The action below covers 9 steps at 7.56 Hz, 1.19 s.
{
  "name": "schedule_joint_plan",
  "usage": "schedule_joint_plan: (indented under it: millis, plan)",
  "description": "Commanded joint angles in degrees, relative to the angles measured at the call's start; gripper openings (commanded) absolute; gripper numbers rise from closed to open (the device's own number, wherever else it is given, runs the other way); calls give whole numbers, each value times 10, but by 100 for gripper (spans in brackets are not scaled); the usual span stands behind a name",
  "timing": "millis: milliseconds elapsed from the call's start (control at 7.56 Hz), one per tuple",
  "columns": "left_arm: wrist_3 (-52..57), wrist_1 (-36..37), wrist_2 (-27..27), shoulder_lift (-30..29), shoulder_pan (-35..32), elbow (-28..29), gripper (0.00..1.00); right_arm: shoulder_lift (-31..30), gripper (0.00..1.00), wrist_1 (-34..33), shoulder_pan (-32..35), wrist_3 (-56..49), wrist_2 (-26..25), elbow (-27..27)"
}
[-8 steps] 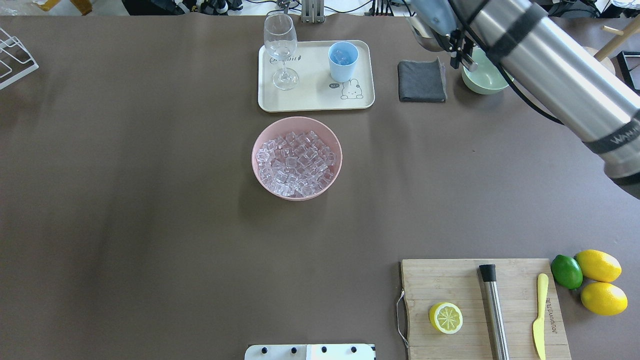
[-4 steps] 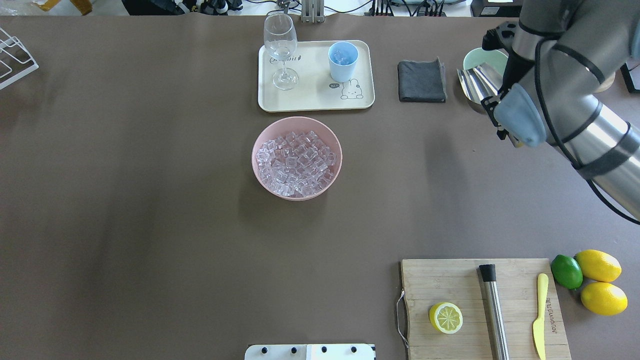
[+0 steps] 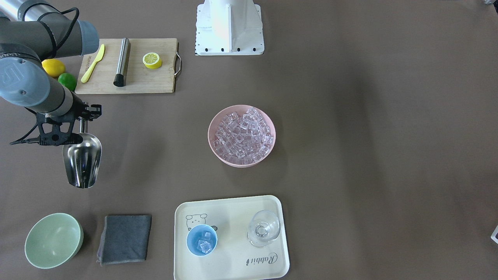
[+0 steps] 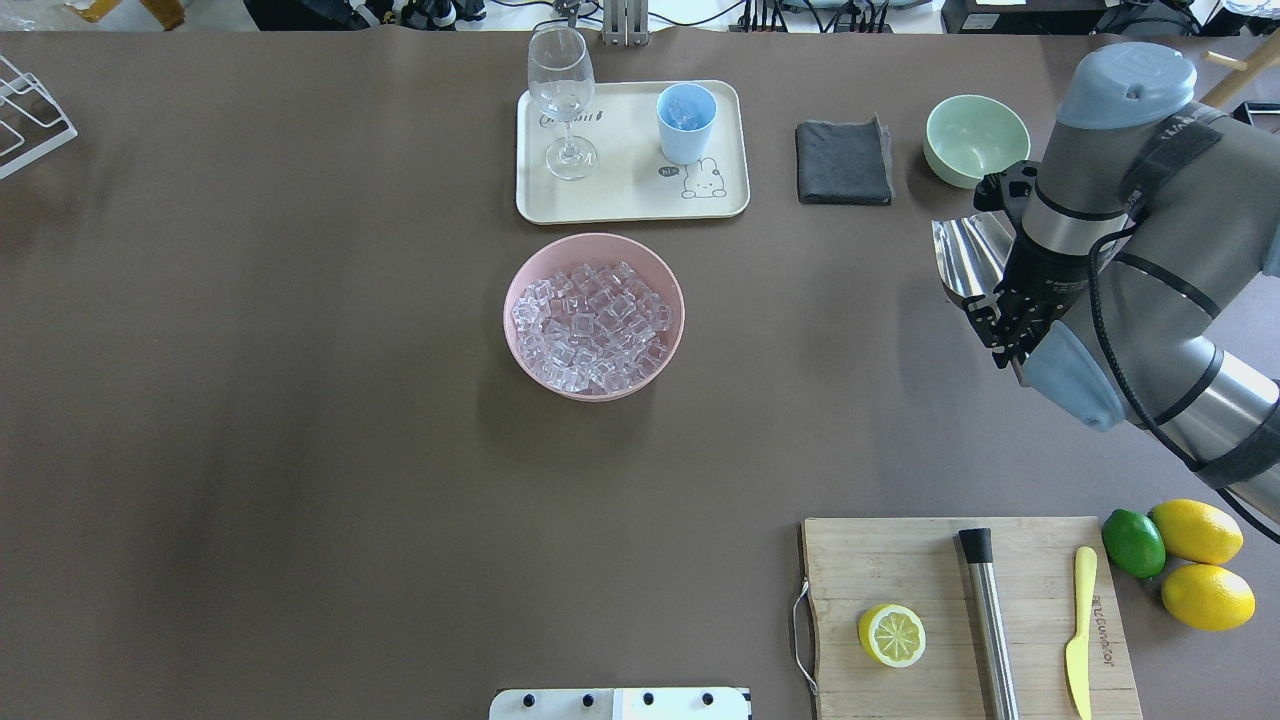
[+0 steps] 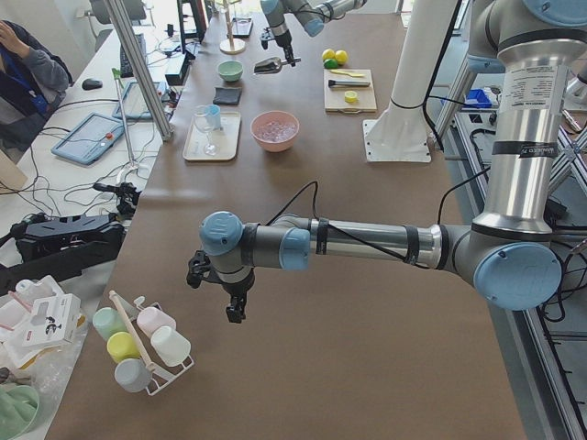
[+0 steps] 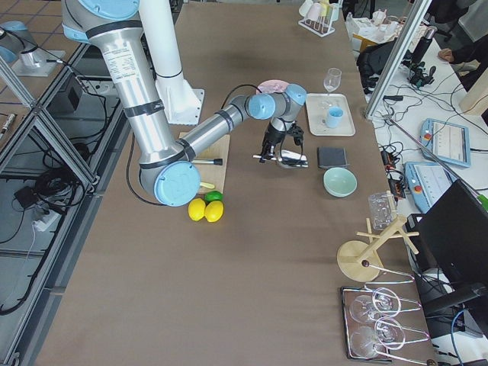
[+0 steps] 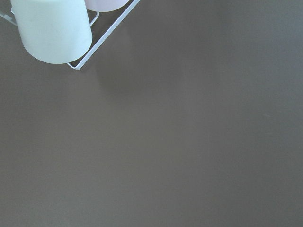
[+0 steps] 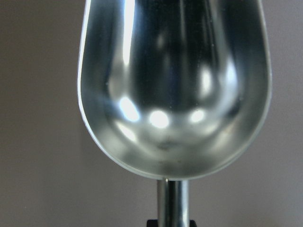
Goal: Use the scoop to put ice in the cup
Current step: 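Carry the empty scoop back and lower it onto the table with the right gripper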
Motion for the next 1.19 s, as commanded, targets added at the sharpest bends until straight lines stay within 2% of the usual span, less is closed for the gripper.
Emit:
schedule_joint_plan:
  millis: [0,397,1059]
  plan:
    - [0,-1,1,0,2,1,98,-10,0,16,-17,55,4,1]
    - [0,-1,2,0,2,1,97,-15,0,16,-66,77,4,-1]
    - [0,-1,1,0,3,-3,97,-22,0,16,-80,77,4,-8]
